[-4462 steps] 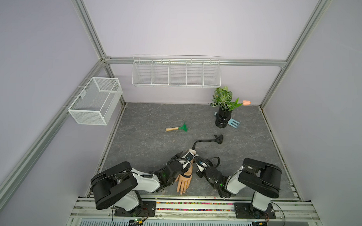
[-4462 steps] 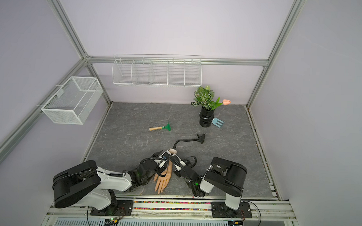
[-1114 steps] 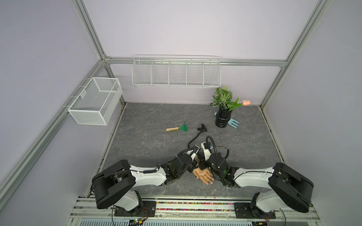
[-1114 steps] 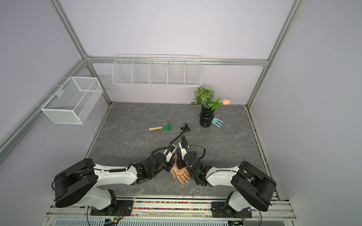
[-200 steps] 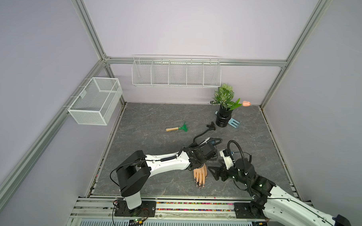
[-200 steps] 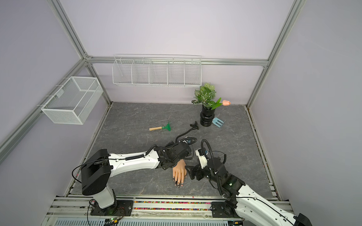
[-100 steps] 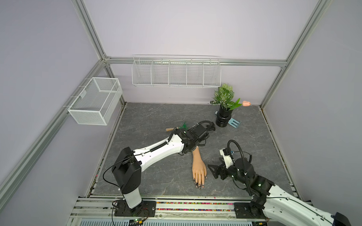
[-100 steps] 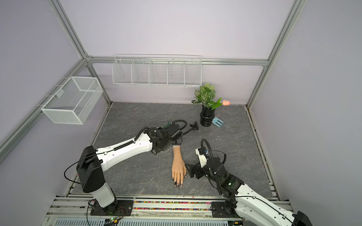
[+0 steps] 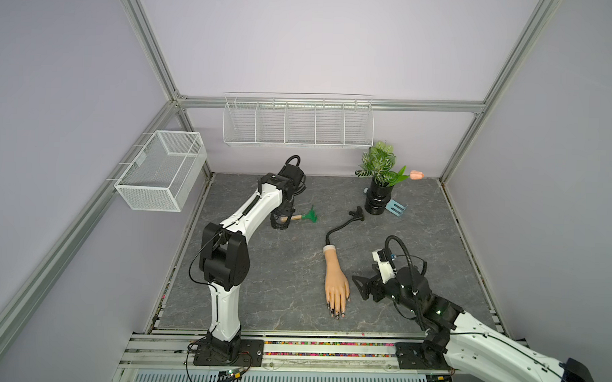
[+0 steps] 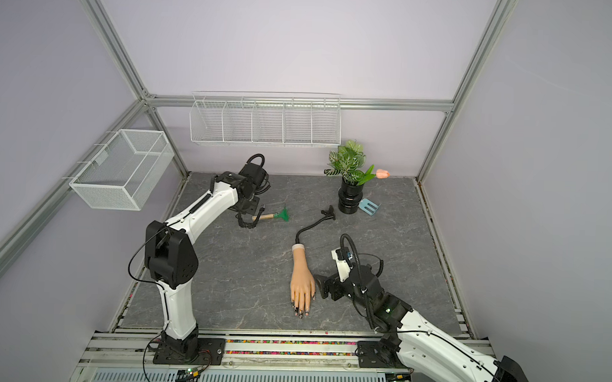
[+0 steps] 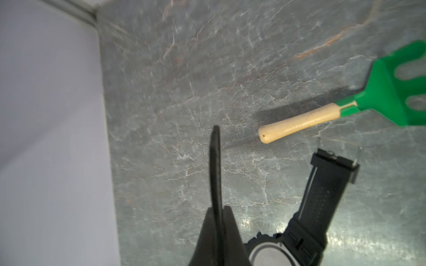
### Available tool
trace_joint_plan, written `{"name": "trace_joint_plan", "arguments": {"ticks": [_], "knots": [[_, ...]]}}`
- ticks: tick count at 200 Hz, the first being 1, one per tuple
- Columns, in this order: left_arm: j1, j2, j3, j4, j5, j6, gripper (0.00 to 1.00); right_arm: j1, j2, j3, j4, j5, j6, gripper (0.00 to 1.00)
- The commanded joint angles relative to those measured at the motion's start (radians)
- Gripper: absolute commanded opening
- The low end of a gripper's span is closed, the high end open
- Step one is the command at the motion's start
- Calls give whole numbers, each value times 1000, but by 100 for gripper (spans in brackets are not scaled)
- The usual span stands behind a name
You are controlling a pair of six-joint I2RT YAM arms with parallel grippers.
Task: Take off the watch
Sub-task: Place the watch at the center of the board.
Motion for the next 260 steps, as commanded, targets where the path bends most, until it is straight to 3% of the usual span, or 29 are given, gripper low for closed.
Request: {"name": "trace_joint_plan", "arguments": {"ticks": [1, 32, 54, 85, 110, 138, 158, 178, 203, 222, 244, 260], "knots": [[109, -64, -119, 105, 274, -207, 0, 6, -25, -3, 4, 13, 15, 96], [208, -174, -337, 281, 378, -274, 0, 5, -16, -4, 20, 7, 26, 96], [259, -185, -459, 390, 512, -285, 0, 5, 1, 13, 30, -8, 35, 96], [285, -172, -554, 479, 598, -289, 0, 6, 33, 48, 13, -23, 39, 96], [286, -142, -565, 486, 583, -281, 0, 8, 49, 63, 5, -24, 44, 95], [288, -146, -602, 517, 546, -274, 19, 9, 53, 77, -16, -1, 48, 95], [282, -180, -626, 537, 534, -264, 46, 7, 62, 107, -56, 40, 27, 96], [263, -251, -635, 538, 493, -251, 70, -33, 96, 173, -140, 96, 27, 97], [195, -423, -669, 547, 359, -209, 99, -202, 163, 258, -217, 114, 31, 98], [126, -634, -770, 649, 182, -144, 100, -363, 232, 306, -222, 138, 31, 99], [123, -898, -1010, 892, -3, -106, 99, -554, 321, 347, -202, 149, 30, 99], [128, -1039, -1195, 1095, -143, -41, 99, -649, 383, 370, -181, 225, 2, 98]]}}
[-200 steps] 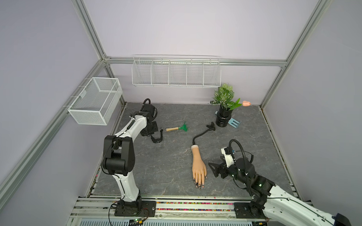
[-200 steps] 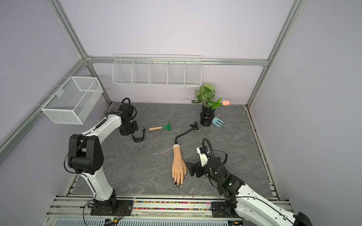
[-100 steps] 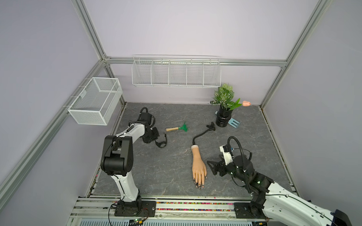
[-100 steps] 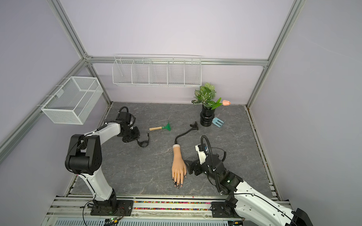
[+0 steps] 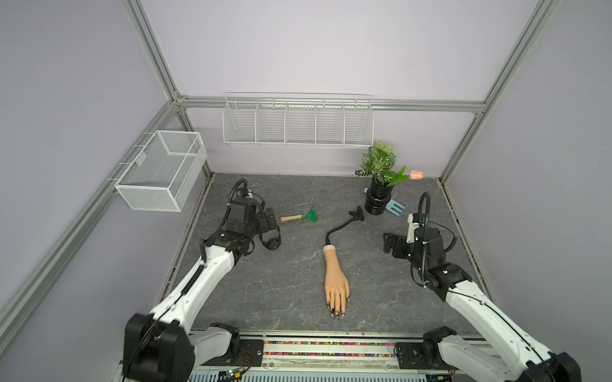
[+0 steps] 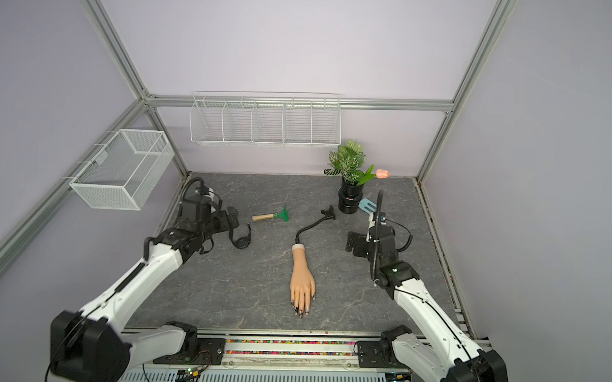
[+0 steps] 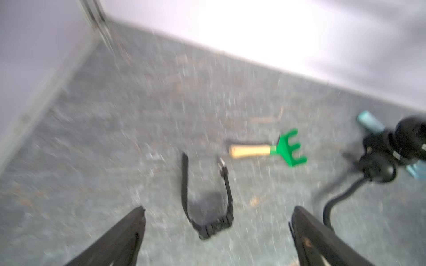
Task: Take off the watch
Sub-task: Place the watch at the center of the board, then reset both arms
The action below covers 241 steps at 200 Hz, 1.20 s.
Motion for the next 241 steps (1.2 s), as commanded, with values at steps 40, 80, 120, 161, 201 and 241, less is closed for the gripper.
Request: {"name": "trace_joint_plan", "arguments": {"ticks": [40, 80, 120, 161, 201, 241], "knots": [[111, -210, -511, 591, -366, 133, 100, -190, 125, -135, 336, 280, -164, 96], [208, -60, -692, 995, -290, 222, 100, -217, 294, -235, 709, 349, -270, 90], [377, 221, -683, 1304, 68, 140, 100, -229, 437, -242, 923, 196, -335, 89], [376, 471, -589, 1436, 202, 191, 100, -236, 483, -282, 1010, 80, -355, 89], [362, 436, -467, 1166, 228, 239, 100, -228, 508, -302, 1103, 132, -364, 89], [350, 429, -442, 1106, 224, 248, 99, -228, 497, -295, 1068, 129, -356, 89]]}}
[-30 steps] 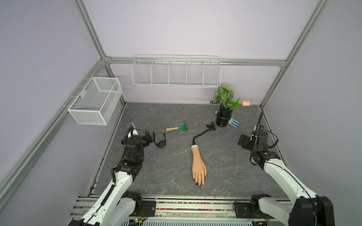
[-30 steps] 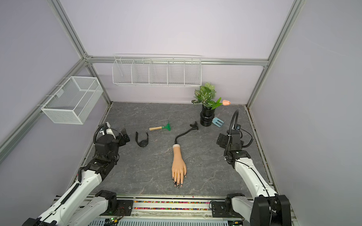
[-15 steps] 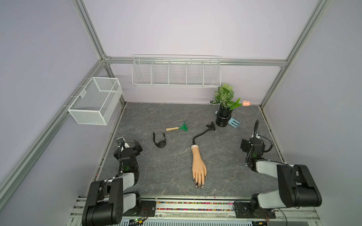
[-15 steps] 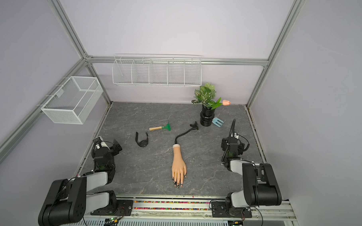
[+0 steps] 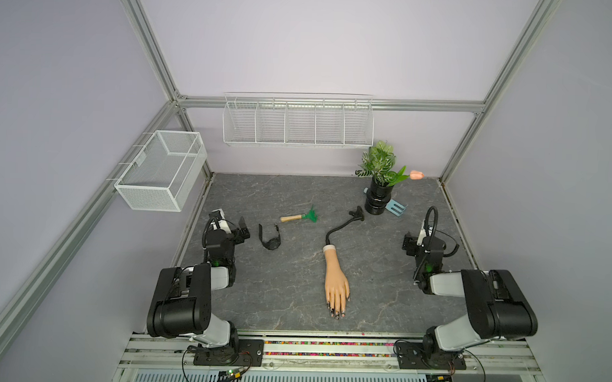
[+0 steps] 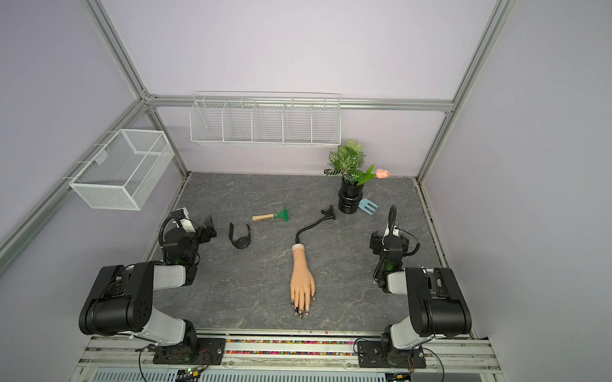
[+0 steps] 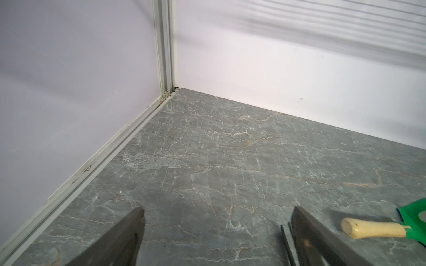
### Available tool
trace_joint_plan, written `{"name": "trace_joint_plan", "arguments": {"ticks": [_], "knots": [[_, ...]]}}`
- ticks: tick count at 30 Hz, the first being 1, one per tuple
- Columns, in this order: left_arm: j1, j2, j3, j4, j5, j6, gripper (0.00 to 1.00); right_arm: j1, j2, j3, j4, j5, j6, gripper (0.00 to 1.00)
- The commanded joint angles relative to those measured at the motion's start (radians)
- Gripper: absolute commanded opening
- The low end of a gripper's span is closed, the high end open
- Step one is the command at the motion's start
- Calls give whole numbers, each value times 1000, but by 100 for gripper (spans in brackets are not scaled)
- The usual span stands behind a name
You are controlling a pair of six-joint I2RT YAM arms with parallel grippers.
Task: Take off the watch
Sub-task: Reset both arms
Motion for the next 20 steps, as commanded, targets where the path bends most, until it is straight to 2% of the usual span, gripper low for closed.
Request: {"name": "trace_joint_plan", "arguments": {"ticks": [1, 20], "knots": [[-8, -3, 8, -64, 18, 36, 99, 2, -11, 2, 22, 8, -7, 89], [-19, -4, 17, -82, 2, 42, 100, 5, -12, -2, 31, 9, -13, 89]]}}
